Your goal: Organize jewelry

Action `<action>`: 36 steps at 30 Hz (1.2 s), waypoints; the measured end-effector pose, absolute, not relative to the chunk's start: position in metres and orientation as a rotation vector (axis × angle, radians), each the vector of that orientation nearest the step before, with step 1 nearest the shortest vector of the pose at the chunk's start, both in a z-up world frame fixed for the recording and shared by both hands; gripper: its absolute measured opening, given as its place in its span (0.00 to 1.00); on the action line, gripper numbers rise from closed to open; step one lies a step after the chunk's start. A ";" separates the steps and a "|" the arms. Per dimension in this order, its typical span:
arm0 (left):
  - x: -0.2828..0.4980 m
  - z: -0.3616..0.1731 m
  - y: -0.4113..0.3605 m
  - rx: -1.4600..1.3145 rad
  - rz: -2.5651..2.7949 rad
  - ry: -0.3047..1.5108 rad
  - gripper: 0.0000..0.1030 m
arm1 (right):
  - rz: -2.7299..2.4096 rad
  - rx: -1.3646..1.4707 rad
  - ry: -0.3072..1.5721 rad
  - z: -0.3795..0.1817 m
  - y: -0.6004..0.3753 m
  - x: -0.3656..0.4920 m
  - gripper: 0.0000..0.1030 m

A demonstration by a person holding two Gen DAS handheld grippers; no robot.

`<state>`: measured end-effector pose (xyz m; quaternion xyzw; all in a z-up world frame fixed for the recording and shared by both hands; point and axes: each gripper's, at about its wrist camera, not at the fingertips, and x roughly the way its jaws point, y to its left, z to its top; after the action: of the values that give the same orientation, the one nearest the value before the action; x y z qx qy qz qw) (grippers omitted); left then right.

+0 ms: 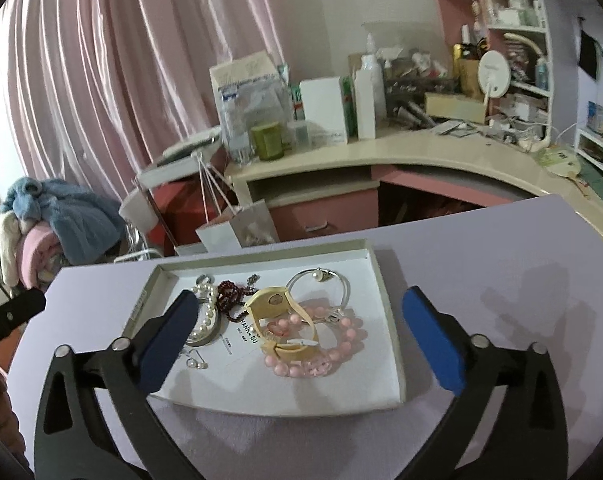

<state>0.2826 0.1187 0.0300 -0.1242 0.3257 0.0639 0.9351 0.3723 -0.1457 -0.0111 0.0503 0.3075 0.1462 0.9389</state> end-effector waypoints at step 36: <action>0.158 0.034 0.064 -0.201 0.145 0.579 0.98 | 0.332 0.075 0.519 0.016 -0.169 0.254 0.99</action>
<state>0.1580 0.0641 0.0337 -0.0989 0.2849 0.0714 0.9508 0.2535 -0.1695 0.0161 0.0371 0.2555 0.1632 0.9522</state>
